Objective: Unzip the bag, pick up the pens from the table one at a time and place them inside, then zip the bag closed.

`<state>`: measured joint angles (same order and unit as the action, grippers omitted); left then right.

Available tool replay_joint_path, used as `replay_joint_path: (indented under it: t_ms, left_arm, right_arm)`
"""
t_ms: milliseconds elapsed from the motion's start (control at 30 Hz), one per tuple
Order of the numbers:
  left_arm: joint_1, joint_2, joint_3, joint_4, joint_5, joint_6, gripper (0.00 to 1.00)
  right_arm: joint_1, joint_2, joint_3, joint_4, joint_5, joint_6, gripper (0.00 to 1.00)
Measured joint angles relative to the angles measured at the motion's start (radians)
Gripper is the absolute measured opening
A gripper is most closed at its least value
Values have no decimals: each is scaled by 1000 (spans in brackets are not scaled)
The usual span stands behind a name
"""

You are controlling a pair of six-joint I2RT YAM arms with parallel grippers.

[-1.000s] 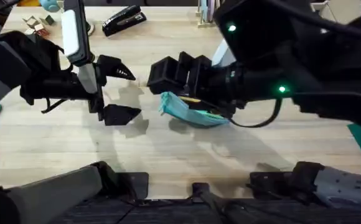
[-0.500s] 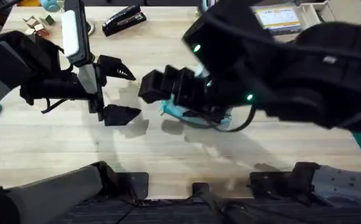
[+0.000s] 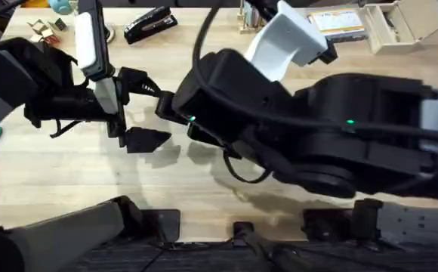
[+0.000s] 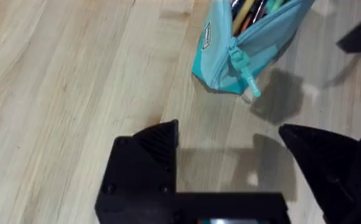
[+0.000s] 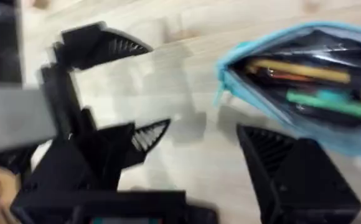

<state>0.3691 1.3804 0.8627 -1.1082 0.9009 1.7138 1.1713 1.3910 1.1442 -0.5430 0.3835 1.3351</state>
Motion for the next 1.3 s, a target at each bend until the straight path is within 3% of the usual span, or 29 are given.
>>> replay_joint_path:
  t_ms: [533, 1300]
  left_arm:
    - [0, 0, 0, 0, 0, 0, 993]
    - [0, 0, 0, 0, 0, 0, 993]
  right_arm:
    - [0, 33, 0, 37, -27, 80, 998]
    - [-19, 216, 0, 107, 10, 83, 998]
